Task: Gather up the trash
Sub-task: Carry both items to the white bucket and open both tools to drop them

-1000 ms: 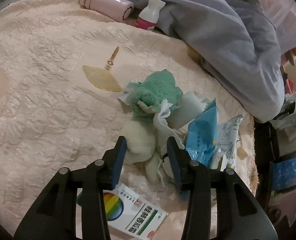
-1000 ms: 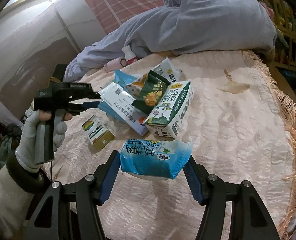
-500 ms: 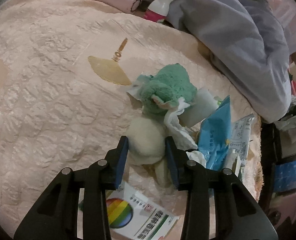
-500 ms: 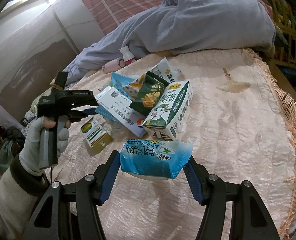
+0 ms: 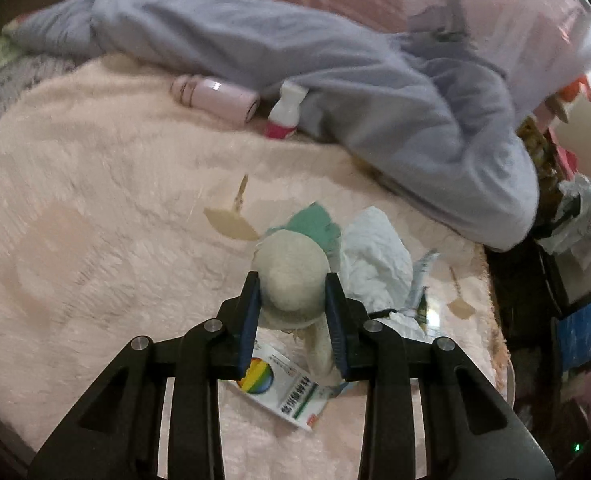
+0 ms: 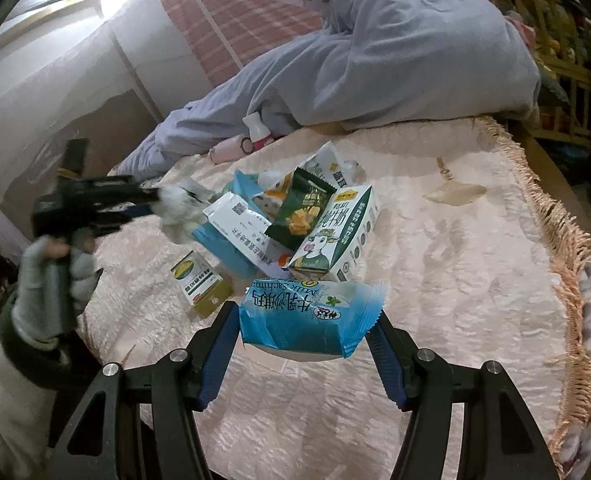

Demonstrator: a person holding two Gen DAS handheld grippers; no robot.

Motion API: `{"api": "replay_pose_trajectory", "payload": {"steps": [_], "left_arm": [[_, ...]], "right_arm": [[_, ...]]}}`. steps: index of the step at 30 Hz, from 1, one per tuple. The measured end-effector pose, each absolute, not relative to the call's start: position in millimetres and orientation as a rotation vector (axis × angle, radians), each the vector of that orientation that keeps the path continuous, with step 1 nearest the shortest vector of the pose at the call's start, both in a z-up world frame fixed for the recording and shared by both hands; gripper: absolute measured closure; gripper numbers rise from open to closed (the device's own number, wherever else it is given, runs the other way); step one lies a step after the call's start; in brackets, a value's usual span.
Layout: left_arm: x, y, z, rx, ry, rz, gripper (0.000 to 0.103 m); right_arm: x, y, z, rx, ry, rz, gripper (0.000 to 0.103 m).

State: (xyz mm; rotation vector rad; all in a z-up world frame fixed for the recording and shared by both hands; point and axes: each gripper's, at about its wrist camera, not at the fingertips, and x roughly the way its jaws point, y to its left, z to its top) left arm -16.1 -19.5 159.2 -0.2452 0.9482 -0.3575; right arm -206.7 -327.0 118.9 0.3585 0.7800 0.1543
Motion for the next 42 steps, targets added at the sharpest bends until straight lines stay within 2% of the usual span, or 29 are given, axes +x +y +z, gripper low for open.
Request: {"api": "replay_pose_trajectory", "payload": {"steps": [6, 8, 13, 19, 33, 37, 42], "left_arm": [[-44.9, -40.7, 198.1, -0.144, 0.825, -0.378, 0.074], [-46.6, -52.4, 199.3, -0.078, 0.836, -0.360, 0.074], [-57.5, -67.2, 209.0, -0.124, 0.842, -0.449, 0.074], [-84.5, -122.8, 211.6, -0.111, 0.865, -0.589, 0.074], [-155.9, -312.9, 166.1, -0.050, 0.993, -0.914, 0.074], [-172.3, -371.1, 145.4, -0.027, 1.037, -0.976, 0.073], [-187.8, -434.1, 129.0, -0.003, 1.056, -1.025, 0.073]], "right_arm": [[-220.8, -335.3, 128.9, 0.366, 0.759, 0.135, 0.042], [-225.2, -339.6, 132.3, 0.368, 0.751, 0.127, 0.042], [-239.0, -349.9, 140.4, 0.368, 0.726, 0.107, 0.042], [-253.3, -372.4, 139.8, 0.383, 0.718, 0.052, 0.042], [-313.7, -493.1, 133.8, 0.369, 0.738, -0.247, 0.042], [-332.8, -544.1, 116.4, 0.422, 0.791, -0.349, 0.042], [-345.7, -597.7, 65.3, 0.514, 0.891, -0.455, 0.042]]}}
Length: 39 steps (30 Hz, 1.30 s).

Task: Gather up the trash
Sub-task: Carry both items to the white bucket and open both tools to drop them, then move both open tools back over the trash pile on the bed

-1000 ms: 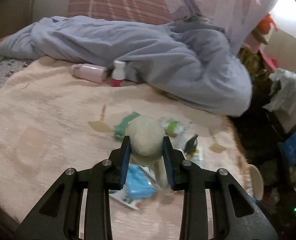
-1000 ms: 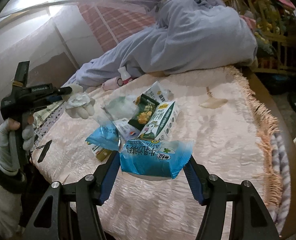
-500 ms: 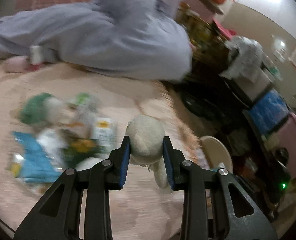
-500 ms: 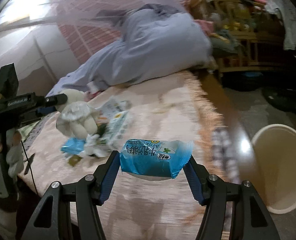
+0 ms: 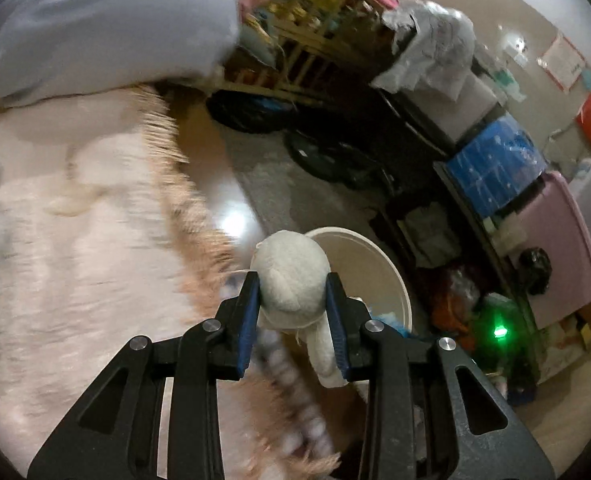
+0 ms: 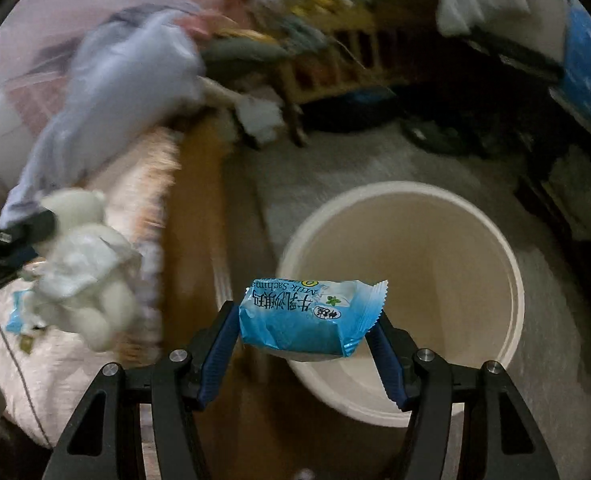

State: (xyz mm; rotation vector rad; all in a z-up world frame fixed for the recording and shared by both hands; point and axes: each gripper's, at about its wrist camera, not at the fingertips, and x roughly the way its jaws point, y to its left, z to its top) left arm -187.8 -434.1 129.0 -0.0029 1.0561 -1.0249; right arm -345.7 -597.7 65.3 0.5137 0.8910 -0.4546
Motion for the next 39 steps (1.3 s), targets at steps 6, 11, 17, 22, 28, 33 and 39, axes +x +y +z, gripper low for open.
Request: {"api": "replay_pose_trajectory", "payload": {"steps": [6, 11, 17, 22, 28, 33, 39], "left_arm": [[-196.1, -498.9, 96.7, 0.072, 1.114, -1.034, 0.069], [-202.0, -524.1, 79.5, 0.093, 1.144, -1.061, 0.061], [-201.8, -520.6, 76.0, 0.091, 1.156, -1.061, 0.058], [-202.6, -500.1, 91.8, 0.098, 1.106, -1.054, 0.058], [-196.9, -453.5, 114.0, 0.122, 1.014, -0.964, 0.058], [-188.4, -407.3, 126.3, 0.122, 0.956, -0.894, 0.058], [-183.1, -362.0, 135.7, 0.144, 0.901, -0.812, 0.058]], "right_arm": [[-363.6, -640.2, 2.2, 0.626, 1.042, -0.530, 0.042], [-378.6, -655.1, -25.8, 0.717, 1.130, -0.532, 0.036], [-397.7, -660.3, -15.5, 0.730, 1.084, -0.555, 0.026], [-399.7, -659.4, 3.0, 0.738, 1.014, -0.551, 0.026], [-386.3, -639.9, 30.0, 0.691, 0.926, -0.526, 0.026], [-376.6, -605.5, 59.2, 0.610, 0.850, -0.495, 0.026], [-357.3, -563.0, 81.7, 0.543, 0.788, -0.443, 0.026]]}}
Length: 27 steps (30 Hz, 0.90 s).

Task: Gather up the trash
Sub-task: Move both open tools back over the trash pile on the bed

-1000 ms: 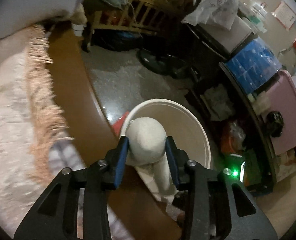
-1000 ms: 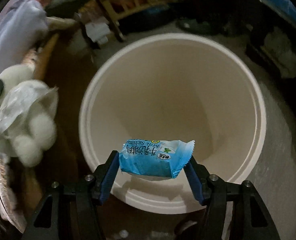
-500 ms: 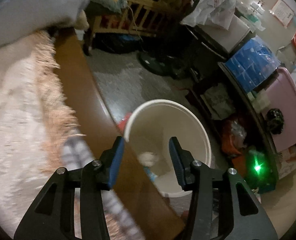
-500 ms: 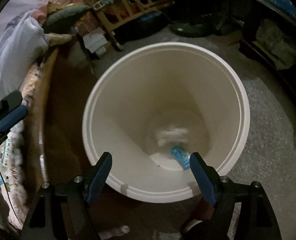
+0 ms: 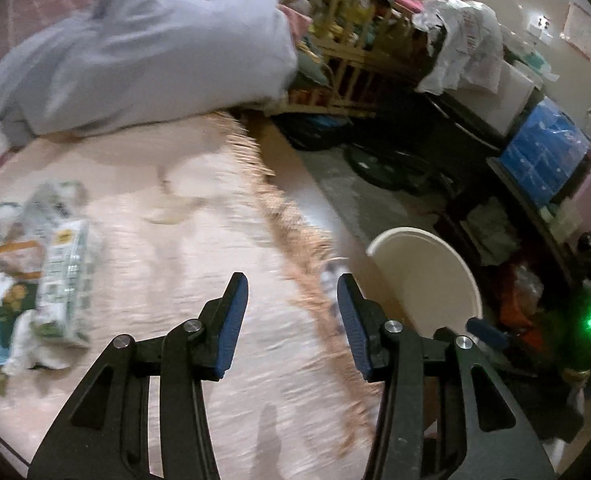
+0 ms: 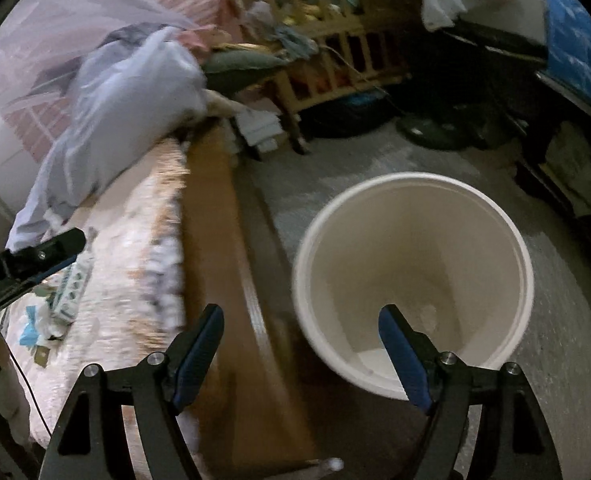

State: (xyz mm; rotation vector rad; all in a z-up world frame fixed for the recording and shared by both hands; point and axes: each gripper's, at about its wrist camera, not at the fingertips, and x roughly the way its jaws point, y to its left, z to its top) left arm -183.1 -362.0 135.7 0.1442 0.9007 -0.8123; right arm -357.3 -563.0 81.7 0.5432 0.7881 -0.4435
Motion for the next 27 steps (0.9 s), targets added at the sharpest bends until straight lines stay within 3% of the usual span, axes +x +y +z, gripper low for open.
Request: {"api": "replay_pose_trajectory", "payload": {"steps": [13, 27], "left_arm": [[-168.2, -263.9, 148.0, 0.149, 0.852, -0.658, 0.058], [-121.3, -135.3, 126.2, 0.094, 0.911, -0.460, 0.058]], "right_arm": [[-295.3, -470.4, 117.8, 0.431, 0.754, -0.248, 0.026], [-226.9, -378.2, 113.9, 0.353, 0.807, -0.013, 0.026]]}}
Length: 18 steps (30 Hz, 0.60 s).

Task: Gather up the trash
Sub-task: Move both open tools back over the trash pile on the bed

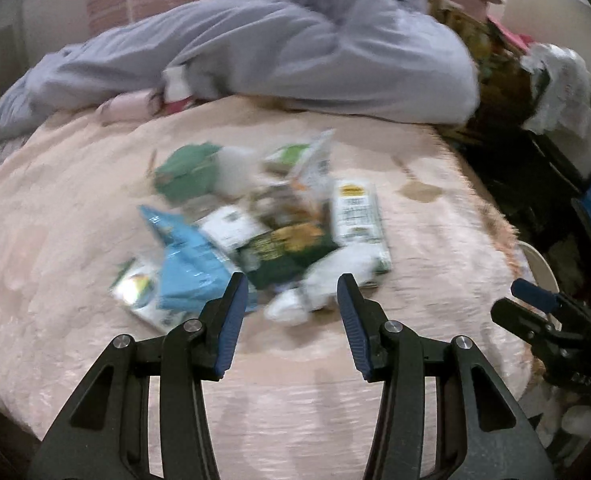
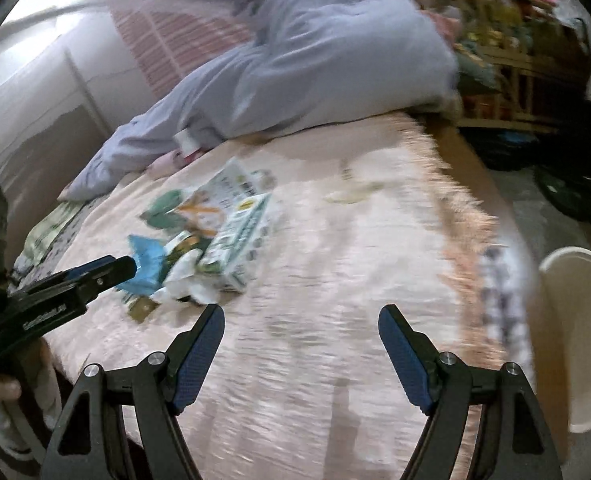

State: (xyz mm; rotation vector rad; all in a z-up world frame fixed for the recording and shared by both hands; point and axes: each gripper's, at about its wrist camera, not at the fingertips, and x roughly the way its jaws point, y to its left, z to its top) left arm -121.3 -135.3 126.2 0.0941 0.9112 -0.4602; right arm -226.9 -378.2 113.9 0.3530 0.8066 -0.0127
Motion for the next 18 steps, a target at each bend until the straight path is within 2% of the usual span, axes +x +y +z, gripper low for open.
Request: {"api": "replay_pose_trajectory", "payload": {"steps": [7, 18], "left_arm": [[-111.1, -104.0, 113.1, 0.040, 0.945, -0.483, 0.058], [-98.9, -166.0, 70.0, 0.168, 1.011, -0.609, 0.058]], "right_arm": [[-197.2, -337.4, 101.7, 0.321, 0.846, 0.088, 0.026], [-182.1, -342.9, 93.0, 0.336, 0.879, 0.065, 0.026]]}}
